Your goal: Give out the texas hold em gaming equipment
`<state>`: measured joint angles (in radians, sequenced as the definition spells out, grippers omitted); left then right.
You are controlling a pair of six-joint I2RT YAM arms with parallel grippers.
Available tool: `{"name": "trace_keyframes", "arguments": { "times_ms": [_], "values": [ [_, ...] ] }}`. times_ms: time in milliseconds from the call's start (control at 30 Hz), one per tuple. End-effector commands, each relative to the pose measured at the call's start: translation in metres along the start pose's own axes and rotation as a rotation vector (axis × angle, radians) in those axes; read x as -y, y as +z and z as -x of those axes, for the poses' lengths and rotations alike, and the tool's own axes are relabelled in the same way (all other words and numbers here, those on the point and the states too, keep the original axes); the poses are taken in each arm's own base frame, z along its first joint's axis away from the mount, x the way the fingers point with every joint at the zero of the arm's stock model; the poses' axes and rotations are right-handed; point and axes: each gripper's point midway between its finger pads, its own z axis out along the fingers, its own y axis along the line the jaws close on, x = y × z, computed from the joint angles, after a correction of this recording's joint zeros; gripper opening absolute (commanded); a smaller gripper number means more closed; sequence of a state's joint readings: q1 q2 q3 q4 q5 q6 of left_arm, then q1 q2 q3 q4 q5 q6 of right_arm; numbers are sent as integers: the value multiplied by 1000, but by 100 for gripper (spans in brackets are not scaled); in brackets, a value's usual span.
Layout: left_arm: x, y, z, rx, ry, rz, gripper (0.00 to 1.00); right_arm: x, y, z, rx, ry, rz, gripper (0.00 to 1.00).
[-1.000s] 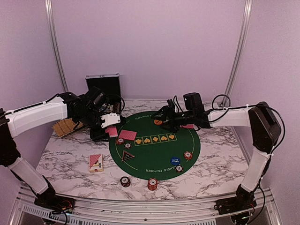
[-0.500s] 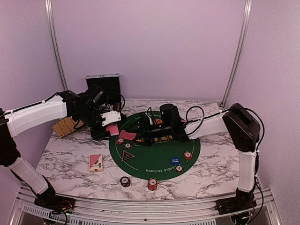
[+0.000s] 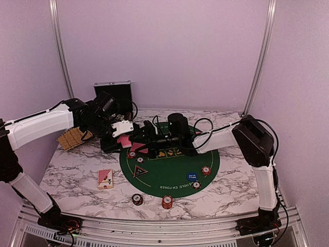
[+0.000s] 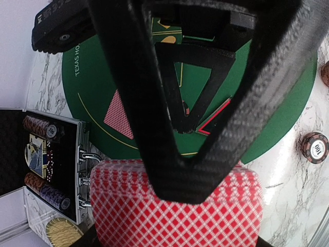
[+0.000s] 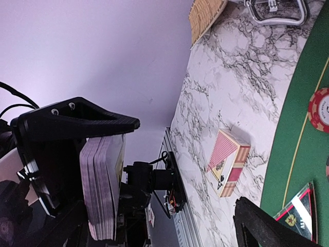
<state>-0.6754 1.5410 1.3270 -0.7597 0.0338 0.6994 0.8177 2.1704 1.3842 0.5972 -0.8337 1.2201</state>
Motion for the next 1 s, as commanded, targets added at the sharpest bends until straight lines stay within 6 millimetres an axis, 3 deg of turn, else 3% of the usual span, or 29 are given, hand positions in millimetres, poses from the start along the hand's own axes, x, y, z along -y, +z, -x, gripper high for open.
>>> {"name": "trace_keyframes", "arguments": {
  "times_ms": [0,300,633,967],
  "values": [
    [-6,-5,19,55,-3,10,0,-16,17,0,-23,-22,62,97],
    [-5,0,20,50,-1,0,0,-21,28,1,-41,-22,82,97],
    [-2,1,14,35,3,1,0,-24,18,1,-24,-25,85,97],
    [-3,3,17,35,4,-1,0,-22,40,-11,-81,-19,115,97]
  ]
}}
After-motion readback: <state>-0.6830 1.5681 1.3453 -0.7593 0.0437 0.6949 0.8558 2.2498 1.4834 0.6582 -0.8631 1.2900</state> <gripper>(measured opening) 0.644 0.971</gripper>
